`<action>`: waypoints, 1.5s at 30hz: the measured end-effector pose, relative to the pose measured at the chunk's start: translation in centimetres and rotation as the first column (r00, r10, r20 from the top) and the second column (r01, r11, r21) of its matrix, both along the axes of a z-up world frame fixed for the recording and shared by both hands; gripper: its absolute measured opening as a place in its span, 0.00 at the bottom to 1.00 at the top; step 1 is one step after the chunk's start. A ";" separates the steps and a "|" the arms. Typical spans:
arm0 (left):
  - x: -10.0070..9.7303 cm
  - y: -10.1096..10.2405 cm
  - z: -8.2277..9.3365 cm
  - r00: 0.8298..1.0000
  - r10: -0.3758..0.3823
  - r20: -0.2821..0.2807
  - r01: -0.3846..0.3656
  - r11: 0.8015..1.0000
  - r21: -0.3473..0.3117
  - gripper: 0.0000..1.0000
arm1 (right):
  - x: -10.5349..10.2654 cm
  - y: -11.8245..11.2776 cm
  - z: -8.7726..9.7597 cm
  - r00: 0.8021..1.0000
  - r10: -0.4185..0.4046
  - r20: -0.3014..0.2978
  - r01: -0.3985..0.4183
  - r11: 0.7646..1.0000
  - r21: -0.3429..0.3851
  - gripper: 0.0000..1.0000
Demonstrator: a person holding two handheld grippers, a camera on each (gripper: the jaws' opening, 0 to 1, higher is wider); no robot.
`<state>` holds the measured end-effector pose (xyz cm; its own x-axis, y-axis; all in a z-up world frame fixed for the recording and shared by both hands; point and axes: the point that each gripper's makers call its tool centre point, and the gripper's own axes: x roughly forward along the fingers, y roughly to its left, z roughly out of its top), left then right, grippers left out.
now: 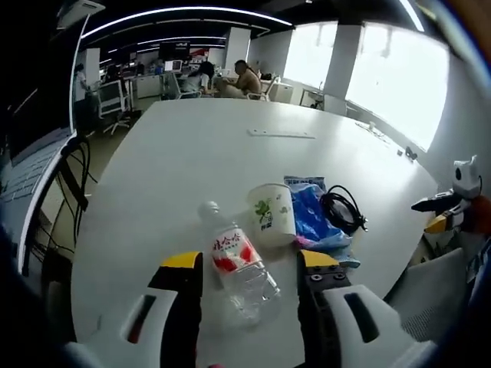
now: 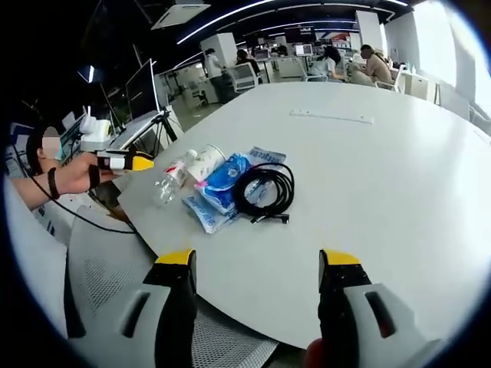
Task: Arrange the tabletop items into an orderly group along one side of the table until the central work area is clear of visible clutter.
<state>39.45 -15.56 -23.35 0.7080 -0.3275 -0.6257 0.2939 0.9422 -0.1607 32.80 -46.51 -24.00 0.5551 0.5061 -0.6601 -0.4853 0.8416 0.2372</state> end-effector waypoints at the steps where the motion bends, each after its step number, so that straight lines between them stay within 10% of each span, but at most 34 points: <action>1: 0.1 0.0 -0.1 1.000 0.002 -0.002 -0.002 1.000 0.001 0.48 | -0.1 0.0 -0.1 1.000 0.000 -0.004 0.000 1.000 -0.001 0.64; 45: 4.4 0.5 -7.2 0.946 0.128 -0.297 -0.092 0.987 0.133 0.47 | -0.5 -0.6 -0.8 0.999 -0.021 -0.034 0.021 1.000 -0.014 0.64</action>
<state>43.90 -15.08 -30.55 0.5063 -0.1712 -0.8452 0.1419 0.9833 -0.1142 32.27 -47.11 -24.81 0.5425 0.4855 -0.6855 -0.4591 0.8548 0.2421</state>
